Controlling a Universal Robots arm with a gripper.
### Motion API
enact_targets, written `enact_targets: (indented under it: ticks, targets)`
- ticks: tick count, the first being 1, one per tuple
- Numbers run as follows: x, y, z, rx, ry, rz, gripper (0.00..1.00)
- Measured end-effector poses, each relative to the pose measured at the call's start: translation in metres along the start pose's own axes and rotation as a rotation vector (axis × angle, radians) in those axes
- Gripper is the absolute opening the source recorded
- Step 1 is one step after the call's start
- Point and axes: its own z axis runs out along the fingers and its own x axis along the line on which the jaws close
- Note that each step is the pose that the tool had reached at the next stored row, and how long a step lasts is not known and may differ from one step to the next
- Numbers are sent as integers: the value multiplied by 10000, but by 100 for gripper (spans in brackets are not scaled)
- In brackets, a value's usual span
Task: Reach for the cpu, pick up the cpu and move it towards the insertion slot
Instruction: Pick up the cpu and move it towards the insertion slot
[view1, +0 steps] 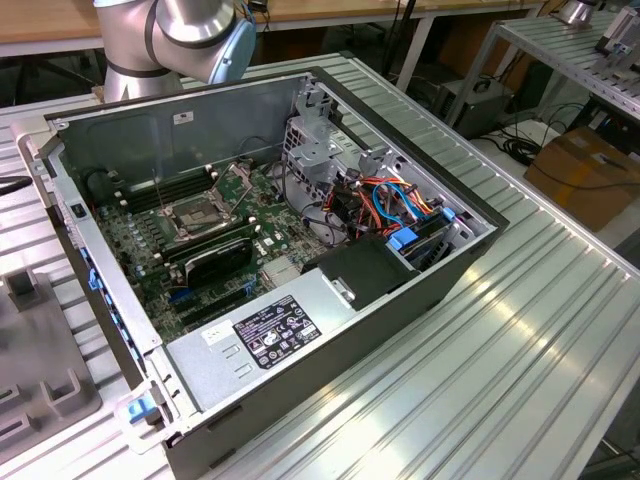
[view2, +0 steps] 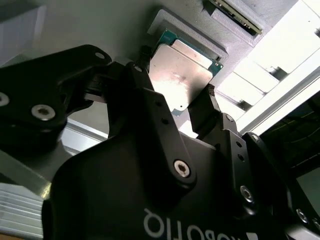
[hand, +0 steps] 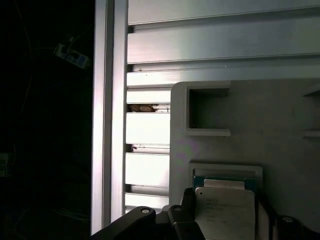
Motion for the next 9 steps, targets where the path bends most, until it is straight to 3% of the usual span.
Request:
enact_targets:
  ticks: [9]
  targets:
    - [-1,3,-97,-1,-2,0,55]
